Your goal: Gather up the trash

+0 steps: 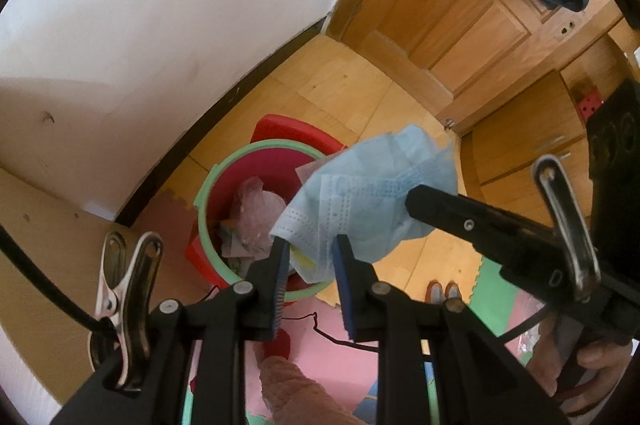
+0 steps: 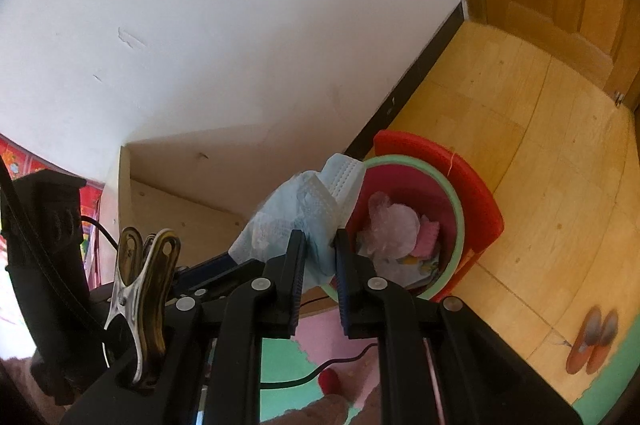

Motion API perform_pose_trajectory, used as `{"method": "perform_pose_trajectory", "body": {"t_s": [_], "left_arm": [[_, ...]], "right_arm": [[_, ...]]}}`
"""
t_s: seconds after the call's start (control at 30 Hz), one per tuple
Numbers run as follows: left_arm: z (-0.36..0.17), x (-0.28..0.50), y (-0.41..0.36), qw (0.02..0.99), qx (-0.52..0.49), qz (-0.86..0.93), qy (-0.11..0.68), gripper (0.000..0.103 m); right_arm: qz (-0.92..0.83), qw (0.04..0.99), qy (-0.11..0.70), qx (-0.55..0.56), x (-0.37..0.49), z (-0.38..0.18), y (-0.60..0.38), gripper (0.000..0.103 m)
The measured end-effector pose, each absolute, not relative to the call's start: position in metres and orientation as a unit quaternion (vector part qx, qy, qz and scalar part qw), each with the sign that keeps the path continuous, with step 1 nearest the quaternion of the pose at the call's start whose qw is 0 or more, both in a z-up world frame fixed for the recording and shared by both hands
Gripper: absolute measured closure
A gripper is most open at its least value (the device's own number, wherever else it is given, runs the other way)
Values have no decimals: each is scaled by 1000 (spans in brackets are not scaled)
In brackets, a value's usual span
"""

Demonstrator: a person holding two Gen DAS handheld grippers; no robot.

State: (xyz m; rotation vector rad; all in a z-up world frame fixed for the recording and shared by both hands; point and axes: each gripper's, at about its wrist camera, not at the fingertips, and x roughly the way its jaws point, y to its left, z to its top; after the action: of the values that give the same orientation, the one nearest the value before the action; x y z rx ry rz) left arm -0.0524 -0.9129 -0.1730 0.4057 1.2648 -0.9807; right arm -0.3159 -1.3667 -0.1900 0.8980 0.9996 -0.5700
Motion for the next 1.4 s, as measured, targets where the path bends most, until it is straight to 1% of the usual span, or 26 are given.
{"method": "perform_pose_trajectory", "body": {"t_s": [0.13, 0.17, 0.27, 0.3, 0.47, 0.53, 0.63, 1.4], "left_arm": [[-181, -49, -919, 677, 186, -431, 567, 81], [-183, -49, -921, 676, 188, -430, 568, 78], [-187, -50, -922, 676, 191, -427, 570, 63], [-186, -50, -923, 677, 190, -425, 570, 61], [-190, -49, -921, 678, 190, -416, 576, 60], [-190, -47, -921, 679, 188, -413, 577, 60], [-189, -46, -920, 682, 186, -410, 576, 60], [-181, -48, -915, 684, 185, -405, 577, 60]], "right_arm": [[-260, 741, 462, 412, -315, -200, -1373, 87], [-261, 740, 463, 413, -315, -203, -1374, 87], [-265, 737, 466, 412, -316, -208, -1376, 86], [-267, 735, 468, 412, -316, -209, -1377, 86], [-264, 730, 477, 411, -315, -215, -1379, 85], [-268, 729, 483, 405, -314, -216, -1379, 80], [-269, 729, 487, 399, -313, -218, -1378, 78], [-267, 734, 486, 392, -314, -211, -1365, 78]]}}
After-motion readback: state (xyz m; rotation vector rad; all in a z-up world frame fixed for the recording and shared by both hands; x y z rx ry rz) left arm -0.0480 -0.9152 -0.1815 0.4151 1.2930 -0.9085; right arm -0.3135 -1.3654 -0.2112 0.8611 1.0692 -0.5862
